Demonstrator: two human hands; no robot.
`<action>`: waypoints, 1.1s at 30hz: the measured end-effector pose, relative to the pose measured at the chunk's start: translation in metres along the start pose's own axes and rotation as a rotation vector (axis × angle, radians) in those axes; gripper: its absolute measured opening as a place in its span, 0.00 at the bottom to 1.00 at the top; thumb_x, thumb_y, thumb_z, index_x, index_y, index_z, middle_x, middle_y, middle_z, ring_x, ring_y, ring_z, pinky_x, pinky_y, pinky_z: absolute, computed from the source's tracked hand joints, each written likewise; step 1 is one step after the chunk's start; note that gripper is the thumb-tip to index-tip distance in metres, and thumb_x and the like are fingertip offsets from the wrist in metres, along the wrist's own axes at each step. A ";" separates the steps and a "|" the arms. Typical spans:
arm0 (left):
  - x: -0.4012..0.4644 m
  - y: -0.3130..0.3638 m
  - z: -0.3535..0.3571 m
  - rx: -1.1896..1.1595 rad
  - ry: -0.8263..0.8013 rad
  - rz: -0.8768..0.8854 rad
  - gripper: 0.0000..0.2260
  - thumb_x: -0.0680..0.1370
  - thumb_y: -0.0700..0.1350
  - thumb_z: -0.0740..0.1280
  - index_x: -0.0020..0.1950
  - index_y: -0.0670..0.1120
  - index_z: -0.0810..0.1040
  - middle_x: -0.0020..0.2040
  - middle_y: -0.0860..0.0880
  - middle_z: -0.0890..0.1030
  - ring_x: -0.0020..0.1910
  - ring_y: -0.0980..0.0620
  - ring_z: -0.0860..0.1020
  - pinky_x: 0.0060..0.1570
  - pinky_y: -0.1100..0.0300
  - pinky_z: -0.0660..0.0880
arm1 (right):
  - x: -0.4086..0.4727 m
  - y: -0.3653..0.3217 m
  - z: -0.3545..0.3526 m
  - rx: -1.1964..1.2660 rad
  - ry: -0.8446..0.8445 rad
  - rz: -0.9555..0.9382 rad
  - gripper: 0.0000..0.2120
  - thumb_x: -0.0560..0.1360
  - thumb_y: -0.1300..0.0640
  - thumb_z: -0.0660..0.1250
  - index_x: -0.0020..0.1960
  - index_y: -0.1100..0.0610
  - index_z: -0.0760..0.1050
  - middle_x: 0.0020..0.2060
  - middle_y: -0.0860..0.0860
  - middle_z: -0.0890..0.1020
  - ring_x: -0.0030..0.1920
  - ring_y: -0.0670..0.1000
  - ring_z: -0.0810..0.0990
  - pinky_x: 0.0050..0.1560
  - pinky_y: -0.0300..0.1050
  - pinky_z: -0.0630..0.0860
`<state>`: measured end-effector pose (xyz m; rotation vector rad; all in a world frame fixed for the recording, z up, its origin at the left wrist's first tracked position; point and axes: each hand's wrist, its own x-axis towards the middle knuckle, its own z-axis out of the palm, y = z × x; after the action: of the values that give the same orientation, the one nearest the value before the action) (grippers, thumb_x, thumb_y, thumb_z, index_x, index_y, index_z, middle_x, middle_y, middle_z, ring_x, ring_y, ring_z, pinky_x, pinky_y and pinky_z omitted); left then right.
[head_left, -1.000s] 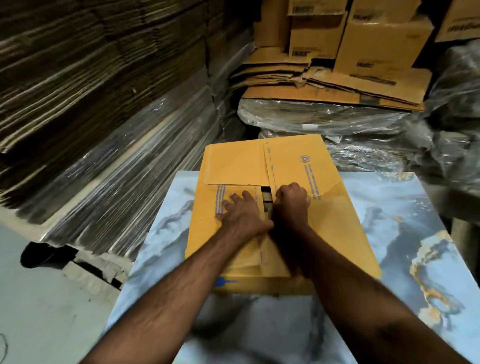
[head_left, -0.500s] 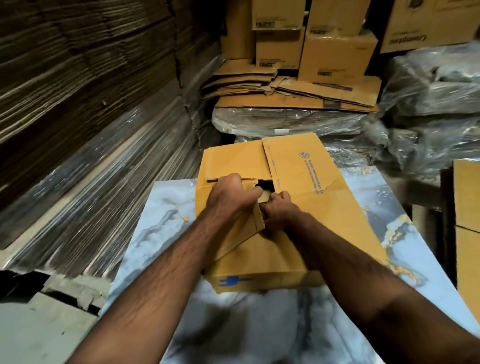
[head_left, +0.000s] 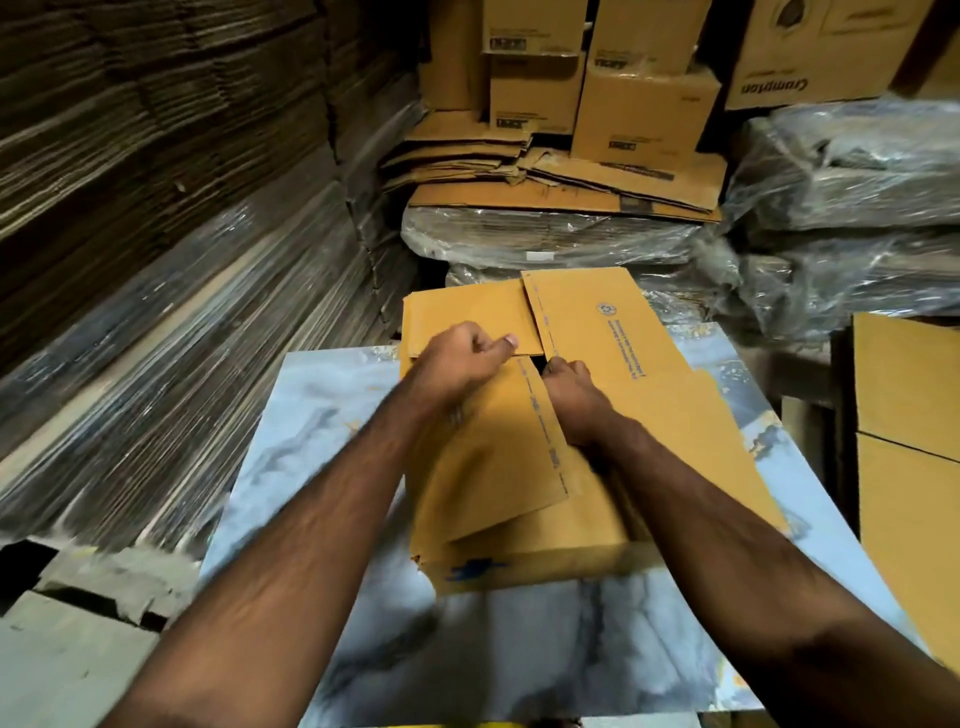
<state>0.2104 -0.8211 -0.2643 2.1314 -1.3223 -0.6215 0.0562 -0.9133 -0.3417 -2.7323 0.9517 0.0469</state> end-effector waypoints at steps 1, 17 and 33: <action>-0.005 0.001 0.006 0.056 -0.106 0.015 0.21 0.74 0.68 0.65 0.51 0.51 0.75 0.50 0.49 0.78 0.49 0.49 0.77 0.45 0.55 0.74 | 0.003 0.002 0.000 -0.059 0.011 -0.028 0.18 0.77 0.49 0.63 0.65 0.52 0.70 0.58 0.54 0.73 0.63 0.59 0.64 0.58 0.53 0.63; -0.037 -0.054 -0.002 0.334 -0.042 0.373 0.42 0.70 0.72 0.60 0.77 0.49 0.65 0.75 0.50 0.69 0.70 0.50 0.71 0.67 0.56 0.70 | 0.001 0.014 -0.023 -0.053 0.244 -0.012 0.28 0.70 0.32 0.65 0.54 0.55 0.77 0.44 0.55 0.80 0.55 0.58 0.70 0.54 0.53 0.63; -0.047 -0.049 -0.005 0.150 0.019 0.301 0.36 0.73 0.70 0.58 0.73 0.49 0.72 0.72 0.51 0.73 0.71 0.52 0.71 0.69 0.54 0.69 | -0.056 -0.012 -0.068 -0.056 0.550 -0.021 0.36 0.67 0.25 0.60 0.54 0.55 0.79 0.42 0.50 0.80 0.53 0.54 0.71 0.51 0.49 0.59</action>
<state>0.2266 -0.7598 -0.2890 1.9886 -1.6825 -0.3880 0.0161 -0.8866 -0.2666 -2.8582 1.0573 -0.7236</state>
